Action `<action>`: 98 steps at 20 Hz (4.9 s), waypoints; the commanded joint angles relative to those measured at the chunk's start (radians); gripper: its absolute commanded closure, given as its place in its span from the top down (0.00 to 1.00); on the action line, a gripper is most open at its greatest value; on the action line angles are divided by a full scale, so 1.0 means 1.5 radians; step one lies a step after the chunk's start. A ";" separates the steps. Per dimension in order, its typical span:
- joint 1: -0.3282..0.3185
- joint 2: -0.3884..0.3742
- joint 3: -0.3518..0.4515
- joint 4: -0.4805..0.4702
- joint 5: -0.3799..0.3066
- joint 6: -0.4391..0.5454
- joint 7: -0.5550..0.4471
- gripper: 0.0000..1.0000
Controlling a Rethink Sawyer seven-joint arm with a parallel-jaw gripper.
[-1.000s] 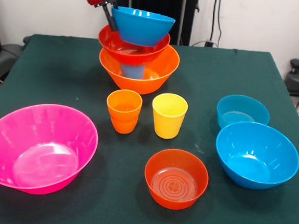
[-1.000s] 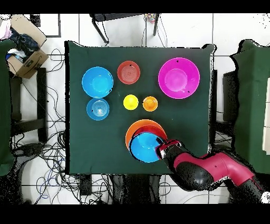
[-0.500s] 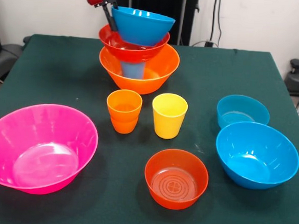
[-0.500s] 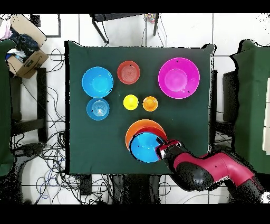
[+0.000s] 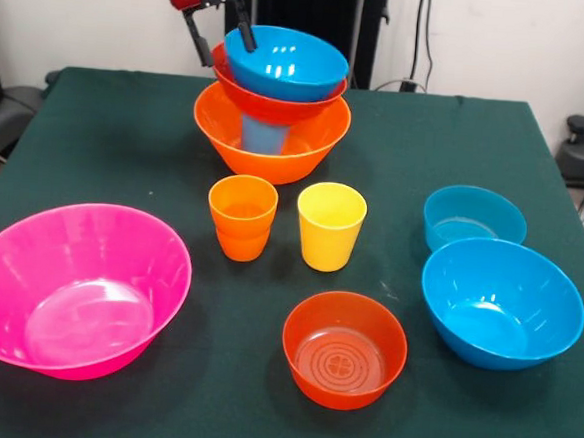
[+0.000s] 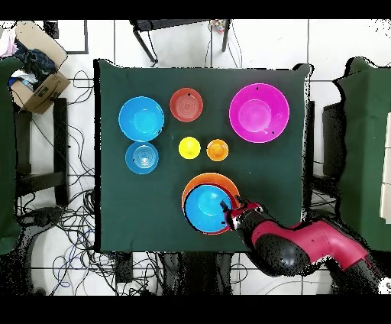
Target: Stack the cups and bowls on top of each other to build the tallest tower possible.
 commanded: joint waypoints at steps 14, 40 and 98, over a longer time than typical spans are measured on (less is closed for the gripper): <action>0.027 0.008 -0.010 -0.004 0.028 0.069 -0.097 1.00; 0.026 0.006 -0.009 -0.001 0.034 0.073 -0.106 1.00; 0.355 -0.165 -0.258 -0.068 0.034 -0.143 0.064 1.00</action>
